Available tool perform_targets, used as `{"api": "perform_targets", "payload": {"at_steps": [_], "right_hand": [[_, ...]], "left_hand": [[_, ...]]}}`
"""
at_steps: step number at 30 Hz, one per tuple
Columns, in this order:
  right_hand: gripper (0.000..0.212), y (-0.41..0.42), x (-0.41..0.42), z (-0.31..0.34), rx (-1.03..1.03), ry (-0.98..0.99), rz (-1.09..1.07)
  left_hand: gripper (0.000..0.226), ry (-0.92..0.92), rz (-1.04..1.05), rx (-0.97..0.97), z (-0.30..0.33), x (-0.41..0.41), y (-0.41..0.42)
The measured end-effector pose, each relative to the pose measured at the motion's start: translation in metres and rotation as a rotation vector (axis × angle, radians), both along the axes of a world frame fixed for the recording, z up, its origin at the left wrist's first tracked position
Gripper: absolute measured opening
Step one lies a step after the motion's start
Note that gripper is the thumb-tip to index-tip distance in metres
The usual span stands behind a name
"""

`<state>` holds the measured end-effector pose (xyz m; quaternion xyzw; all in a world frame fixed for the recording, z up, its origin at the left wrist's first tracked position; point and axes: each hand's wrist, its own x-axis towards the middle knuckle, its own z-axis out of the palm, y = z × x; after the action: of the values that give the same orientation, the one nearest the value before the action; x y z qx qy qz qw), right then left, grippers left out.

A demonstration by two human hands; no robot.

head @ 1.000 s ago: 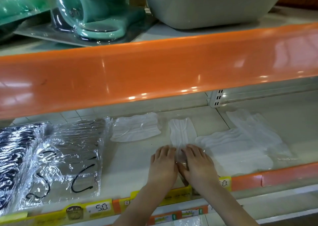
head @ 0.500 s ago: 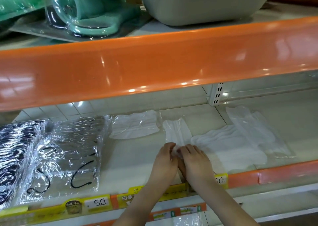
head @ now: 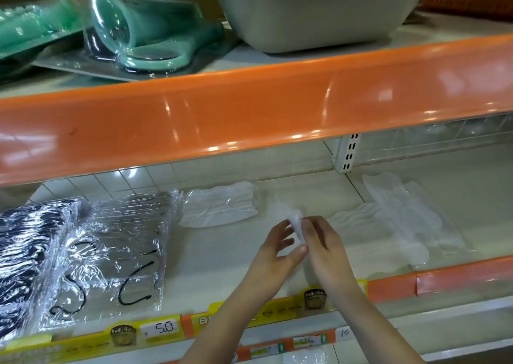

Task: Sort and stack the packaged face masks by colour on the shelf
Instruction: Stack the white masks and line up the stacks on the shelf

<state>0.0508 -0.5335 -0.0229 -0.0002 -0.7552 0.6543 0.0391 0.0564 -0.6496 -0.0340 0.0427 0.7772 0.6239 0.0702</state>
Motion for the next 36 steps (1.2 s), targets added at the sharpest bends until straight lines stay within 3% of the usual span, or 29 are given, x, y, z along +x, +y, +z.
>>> {"api": "perform_targets", "payload": {"at_steps": [3,4,6,7,12,16,21,23,25,27,28,32,36], "right_hand": [[0.029,-0.004,0.007,0.008,-0.019,0.019,0.133],[0.028,-0.007,0.010,0.009,-0.031,0.058,0.179],[0.019,-0.011,0.014,0.007,0.002,0.137,0.252],[0.019,-0.013,0.015,0.003,0.066,0.185,0.277],[0.046,-0.013,0.003,-0.030,0.720,0.574,0.289],[0.060,-0.013,-0.013,-0.046,0.863,0.678,0.219],[0.023,-0.017,-0.036,-0.048,0.839,0.700,0.106],[0.022,-0.019,-0.041,-0.045,0.840,0.726,0.110],[0.024,-0.022,-0.046,-0.042,0.849,0.739,0.122],[0.026,-0.026,-0.050,-0.039,0.867,0.745,0.121],[0.027,-0.028,-0.051,-0.037,0.868,0.752,0.110],[0.027,-0.037,-0.059,-0.024,0.867,0.791,0.082],[0.020,-0.048,-0.072,-0.007,0.914,0.803,0.027]], "left_hand": [[0.061,0.007,0.078,0.163,0.005,0.005,-0.005],[0.054,0.009,0.128,0.187,0.008,0.006,-0.009],[0.019,0.014,0.283,0.171,0.013,0.005,-0.017],[0.012,0.010,0.355,0.139,0.013,0.005,-0.023],[0.029,-0.071,0.489,0.279,0.021,0.009,-0.060],[0.031,-0.245,0.502,0.598,0.032,0.011,-0.093],[0.016,-0.368,0.481,0.711,0.031,0.013,-0.125],[0.023,-0.360,0.531,0.620,0.022,0.012,-0.132],[0.038,-0.262,0.690,0.252,0.009,0.008,-0.139],[0.038,-0.054,0.771,-0.153,0.005,0.005,-0.143],[0.034,0.032,0.766,-0.236,0.006,0.006,-0.141],[0.016,0.141,0.479,-0.287,0.019,0.012,-0.133],[0.026,0.108,0.242,-0.636,0.023,0.006,-0.134]]}}
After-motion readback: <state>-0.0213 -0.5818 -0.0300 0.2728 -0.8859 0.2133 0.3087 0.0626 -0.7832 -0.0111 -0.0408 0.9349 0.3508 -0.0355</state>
